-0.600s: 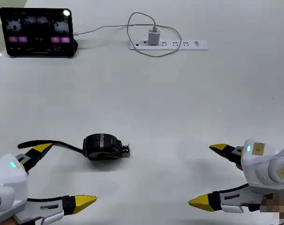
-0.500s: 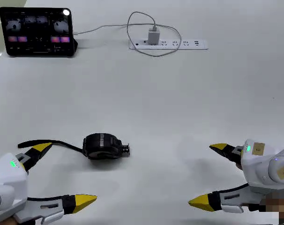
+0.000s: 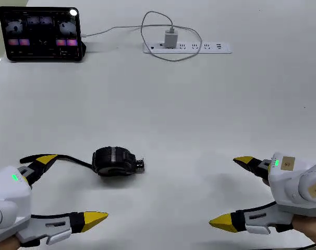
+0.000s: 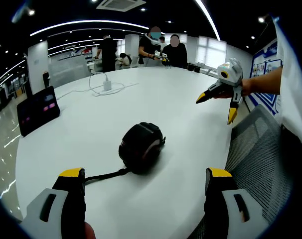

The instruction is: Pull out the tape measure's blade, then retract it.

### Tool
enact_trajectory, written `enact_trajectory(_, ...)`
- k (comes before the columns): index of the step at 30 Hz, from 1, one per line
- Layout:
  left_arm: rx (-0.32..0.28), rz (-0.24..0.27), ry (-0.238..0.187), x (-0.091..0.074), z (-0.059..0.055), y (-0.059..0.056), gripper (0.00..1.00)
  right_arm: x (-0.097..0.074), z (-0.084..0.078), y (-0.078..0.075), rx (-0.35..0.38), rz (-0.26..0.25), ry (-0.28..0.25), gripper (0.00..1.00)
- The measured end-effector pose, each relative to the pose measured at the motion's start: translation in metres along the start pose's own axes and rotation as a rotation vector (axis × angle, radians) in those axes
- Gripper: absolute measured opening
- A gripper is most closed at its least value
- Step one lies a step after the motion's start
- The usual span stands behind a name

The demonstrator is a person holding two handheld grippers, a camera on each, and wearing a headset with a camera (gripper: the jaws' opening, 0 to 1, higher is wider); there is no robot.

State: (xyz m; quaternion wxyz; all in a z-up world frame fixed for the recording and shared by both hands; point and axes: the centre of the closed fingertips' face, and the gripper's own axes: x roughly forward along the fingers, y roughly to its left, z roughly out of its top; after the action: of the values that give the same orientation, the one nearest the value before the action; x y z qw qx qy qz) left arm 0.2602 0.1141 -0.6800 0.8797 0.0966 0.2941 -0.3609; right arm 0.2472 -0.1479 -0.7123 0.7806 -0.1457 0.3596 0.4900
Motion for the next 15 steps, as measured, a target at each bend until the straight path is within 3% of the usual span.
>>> enact_trajectory(15, -0.003, 0.001, -0.001, -0.0007, -0.0001, 0.0004, 0.99, 0.001, 0.004, 0.0006, -0.007, 0.001, -0.016, 0.94)
